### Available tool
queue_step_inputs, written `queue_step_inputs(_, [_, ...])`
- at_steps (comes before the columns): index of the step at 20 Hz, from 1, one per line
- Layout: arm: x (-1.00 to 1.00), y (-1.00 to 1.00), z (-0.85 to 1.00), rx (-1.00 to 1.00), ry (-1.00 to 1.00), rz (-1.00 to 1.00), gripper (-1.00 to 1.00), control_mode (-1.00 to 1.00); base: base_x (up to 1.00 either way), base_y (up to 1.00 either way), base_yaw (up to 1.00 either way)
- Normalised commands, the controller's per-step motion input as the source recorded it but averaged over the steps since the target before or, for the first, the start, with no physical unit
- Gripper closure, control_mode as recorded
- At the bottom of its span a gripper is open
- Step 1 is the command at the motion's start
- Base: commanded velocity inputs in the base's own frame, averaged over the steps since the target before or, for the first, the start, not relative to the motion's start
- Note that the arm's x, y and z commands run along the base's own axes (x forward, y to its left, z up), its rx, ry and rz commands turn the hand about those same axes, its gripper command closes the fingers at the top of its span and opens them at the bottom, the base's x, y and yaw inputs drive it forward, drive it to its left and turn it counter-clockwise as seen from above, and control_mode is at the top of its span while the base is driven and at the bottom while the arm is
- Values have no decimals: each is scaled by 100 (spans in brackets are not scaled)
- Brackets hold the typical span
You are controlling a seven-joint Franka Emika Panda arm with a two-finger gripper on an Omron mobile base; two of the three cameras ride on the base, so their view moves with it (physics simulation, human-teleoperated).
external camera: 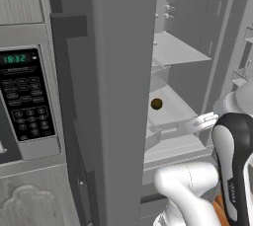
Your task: Take the cheese, steak, and avocado from the fridge and place them on the plate on the dining counter to create an appetizer plate.
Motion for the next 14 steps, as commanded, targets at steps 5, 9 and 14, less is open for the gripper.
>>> queue_step_inputs(5, [18,-9,-25,0,0,-2,-100,-100,0,0,0])
queue_step_inputs(9, [31,-10,-21,0,0,-7,-100,-100,0,0,0])
queue_step_inputs(14, [33,-1,-21,-2,-3,-10,-100,-100,0,0,0])
